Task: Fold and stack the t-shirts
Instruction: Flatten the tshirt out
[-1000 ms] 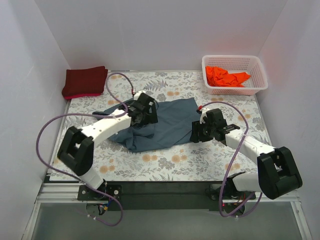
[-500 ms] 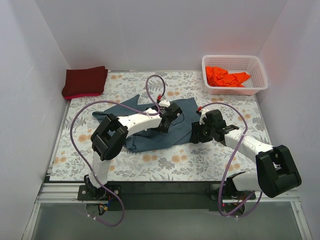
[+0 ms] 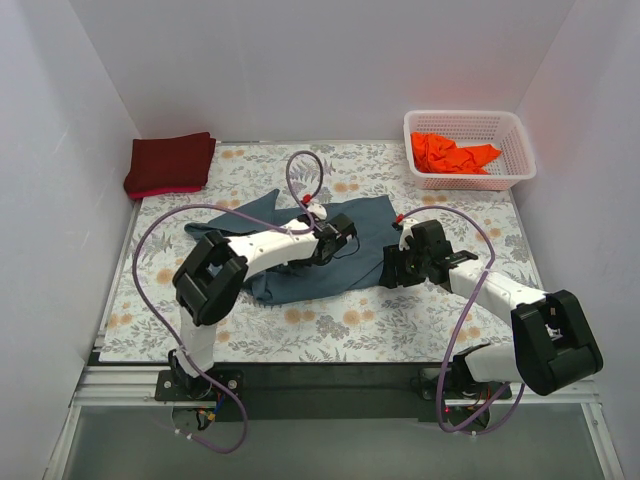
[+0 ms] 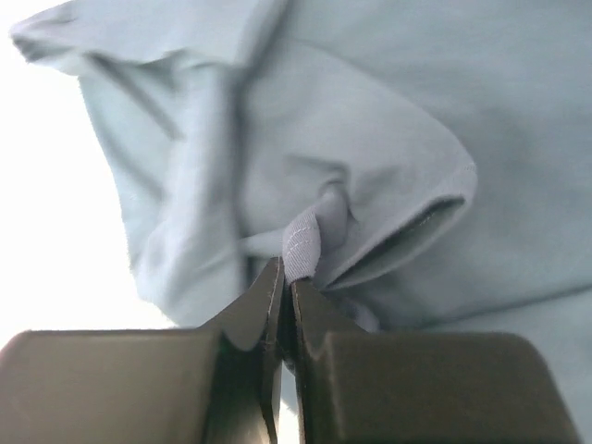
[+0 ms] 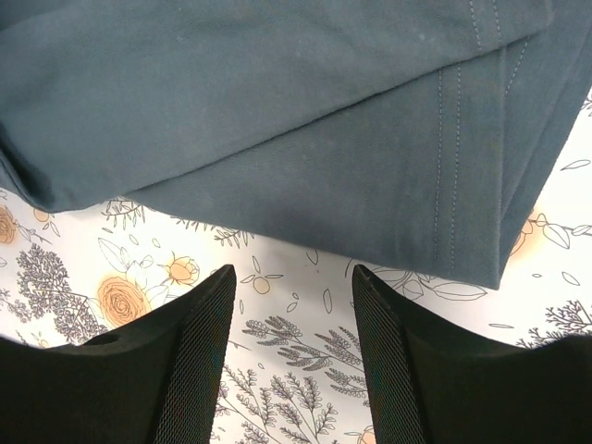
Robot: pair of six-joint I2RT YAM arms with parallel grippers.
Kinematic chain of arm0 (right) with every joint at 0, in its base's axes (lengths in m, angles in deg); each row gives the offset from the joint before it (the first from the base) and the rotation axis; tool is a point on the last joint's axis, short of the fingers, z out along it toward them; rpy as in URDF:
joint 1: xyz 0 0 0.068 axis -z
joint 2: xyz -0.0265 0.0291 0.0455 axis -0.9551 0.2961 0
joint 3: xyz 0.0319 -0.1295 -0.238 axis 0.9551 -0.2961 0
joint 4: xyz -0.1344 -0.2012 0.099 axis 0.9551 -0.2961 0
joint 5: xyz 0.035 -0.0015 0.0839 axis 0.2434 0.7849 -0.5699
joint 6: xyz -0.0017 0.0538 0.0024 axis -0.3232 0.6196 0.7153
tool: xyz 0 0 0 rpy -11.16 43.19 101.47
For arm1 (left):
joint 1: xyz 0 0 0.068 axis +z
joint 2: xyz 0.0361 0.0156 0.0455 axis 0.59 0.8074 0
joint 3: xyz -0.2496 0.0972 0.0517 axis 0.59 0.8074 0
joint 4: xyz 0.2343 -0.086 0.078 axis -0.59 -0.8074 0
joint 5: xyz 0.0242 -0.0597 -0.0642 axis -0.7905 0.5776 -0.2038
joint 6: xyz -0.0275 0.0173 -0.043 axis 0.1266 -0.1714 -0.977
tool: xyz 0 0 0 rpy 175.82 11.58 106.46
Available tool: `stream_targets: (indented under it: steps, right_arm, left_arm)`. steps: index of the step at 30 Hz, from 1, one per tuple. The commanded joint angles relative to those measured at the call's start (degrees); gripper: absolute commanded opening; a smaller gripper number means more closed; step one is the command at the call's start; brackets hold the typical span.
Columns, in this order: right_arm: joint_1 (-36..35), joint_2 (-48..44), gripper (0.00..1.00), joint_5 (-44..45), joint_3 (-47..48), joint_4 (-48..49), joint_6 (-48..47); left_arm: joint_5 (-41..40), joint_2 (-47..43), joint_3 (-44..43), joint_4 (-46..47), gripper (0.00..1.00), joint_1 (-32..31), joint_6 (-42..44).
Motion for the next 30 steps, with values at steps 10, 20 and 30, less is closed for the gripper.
stream_targets:
  steps: [10,20,30]
  right_arm:
    - [-0.25,-1.68,0.6,-0.2,2.46,1.65,0.38]
    - [0.45,4.11,0.6,11.48,11.41,1.65,0.11]
    - [3.18,15.36,0.59,9.99,18.8,2.18,3.89]
  left_arm:
    - [-5.26,-33.86,7.94,-20.88,0.0,0.74,-26.18]
    - [0.46,-58.57,16.73,-21.15,0.0,1.61,-31.81]
    - [2.92,-63.41,20.25,-19.83,0.0,1.62,-32.16]
